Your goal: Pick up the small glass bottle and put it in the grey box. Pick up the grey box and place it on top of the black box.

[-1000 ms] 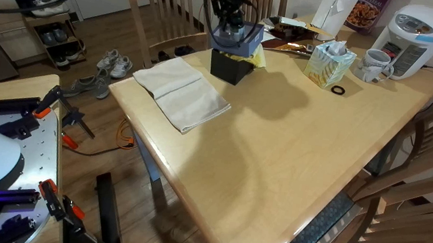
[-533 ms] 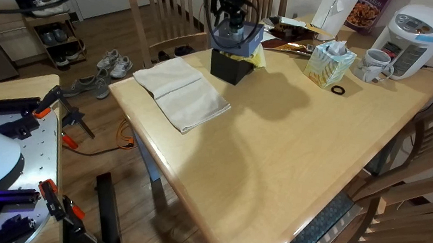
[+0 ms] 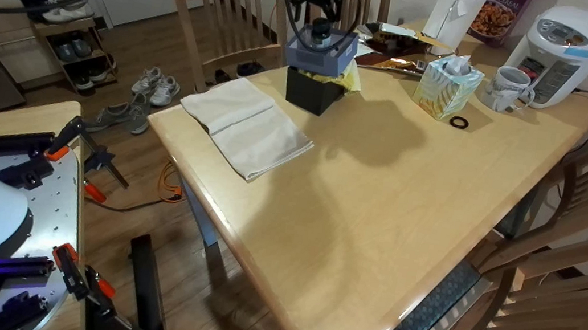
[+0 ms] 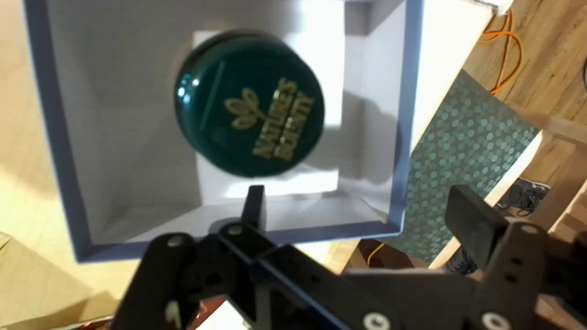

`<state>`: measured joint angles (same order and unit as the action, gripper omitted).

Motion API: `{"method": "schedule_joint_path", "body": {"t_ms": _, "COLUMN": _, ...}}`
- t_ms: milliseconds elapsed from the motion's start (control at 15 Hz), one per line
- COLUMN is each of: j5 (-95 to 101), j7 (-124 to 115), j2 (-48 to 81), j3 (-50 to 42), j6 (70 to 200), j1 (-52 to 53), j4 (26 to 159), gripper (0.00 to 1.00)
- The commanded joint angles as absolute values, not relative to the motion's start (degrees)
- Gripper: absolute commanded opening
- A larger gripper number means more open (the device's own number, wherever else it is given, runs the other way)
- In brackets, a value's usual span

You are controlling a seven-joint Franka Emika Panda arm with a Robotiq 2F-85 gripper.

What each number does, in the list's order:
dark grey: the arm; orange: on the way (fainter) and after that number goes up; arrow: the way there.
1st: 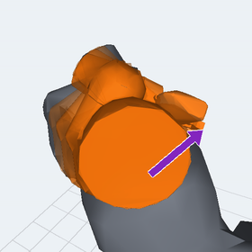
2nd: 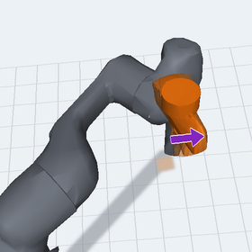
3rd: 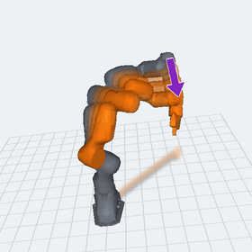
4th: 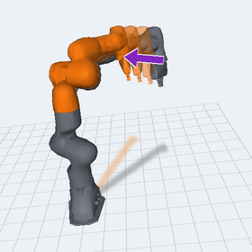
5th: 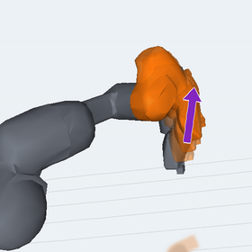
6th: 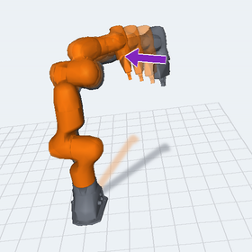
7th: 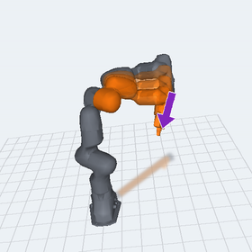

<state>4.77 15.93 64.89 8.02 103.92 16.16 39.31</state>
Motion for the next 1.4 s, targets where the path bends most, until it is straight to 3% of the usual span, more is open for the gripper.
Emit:
{"method": "schedule_joint_path", "body": {"t_ms": 0, "j5": 7.4, "j7": 17.5, "j2": 62.9, "j3": 6.4, "j6": 101.9, "j1": 17.3, "j4": 37.1, "gripper": 1.0}}
{"method": "schedule_joint_path", "body": {"t_ms": 533, "j5": 9.2, "j7": 15.5, "j2": 55.7, "j3": 2.7, "j6": 99.4, "j1": 17.3, "j4": 37.4, "gripper": 1.0}}
{"method": "schedule_joint_path", "body": {"t_ms": 1333, "j5": 4.9, "j7": 16.5, "j2": 49.2, "j3": 2.1, "j6": 91.6, "j1": 5.6, "j4": 44.0, "gripper": 1.0}}
